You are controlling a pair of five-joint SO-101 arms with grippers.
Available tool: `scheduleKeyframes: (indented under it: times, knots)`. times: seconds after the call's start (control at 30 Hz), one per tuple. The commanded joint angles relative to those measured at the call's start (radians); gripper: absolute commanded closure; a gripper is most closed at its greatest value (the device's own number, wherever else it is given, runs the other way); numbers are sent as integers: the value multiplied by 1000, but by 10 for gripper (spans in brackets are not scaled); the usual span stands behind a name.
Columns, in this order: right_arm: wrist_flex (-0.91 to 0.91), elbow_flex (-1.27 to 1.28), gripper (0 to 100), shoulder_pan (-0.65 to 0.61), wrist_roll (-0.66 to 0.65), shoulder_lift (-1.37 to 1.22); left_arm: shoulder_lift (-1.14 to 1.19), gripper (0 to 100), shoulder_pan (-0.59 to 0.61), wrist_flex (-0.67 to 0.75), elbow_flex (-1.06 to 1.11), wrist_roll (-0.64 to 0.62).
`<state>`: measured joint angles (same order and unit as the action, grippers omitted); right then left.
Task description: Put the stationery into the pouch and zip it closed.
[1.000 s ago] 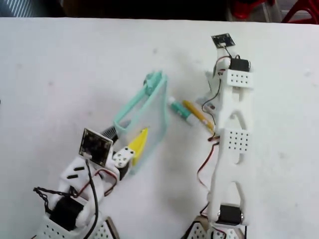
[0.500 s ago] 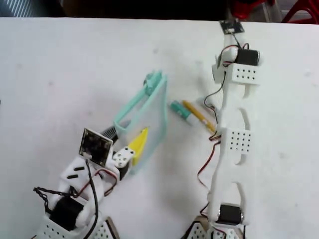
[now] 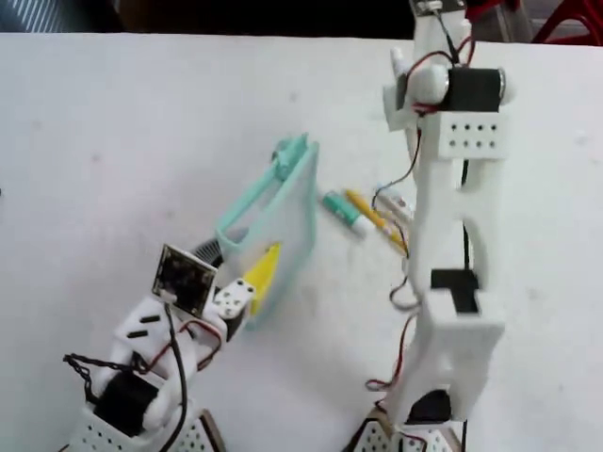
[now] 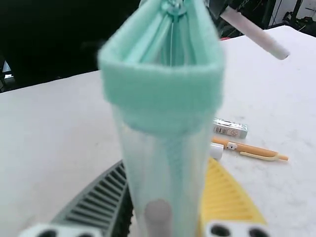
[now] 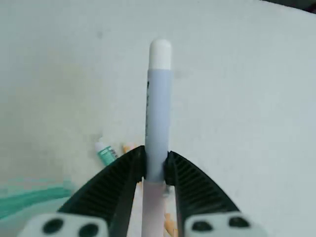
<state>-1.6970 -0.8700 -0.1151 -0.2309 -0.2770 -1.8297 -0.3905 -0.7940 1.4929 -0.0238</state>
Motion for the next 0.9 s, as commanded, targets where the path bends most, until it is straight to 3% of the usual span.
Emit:
scheduleKeyframes:
  times: [0.0, 0.4, 0.7, 0.87]
  knots:
    - [15, 137, 981, -47, 11, 283, 7, 823, -28, 23, -3, 12]
    - [27, 460, 981, -61, 12, 677, 7, 823, -28, 23, -2, 12]
    - [395, 1048, 981, -145, 11, 1176, 7, 823, -28, 23, -2, 11]
    - [466, 1108, 981, -232, 11, 1294, 7, 823, -28, 23, -2, 11]
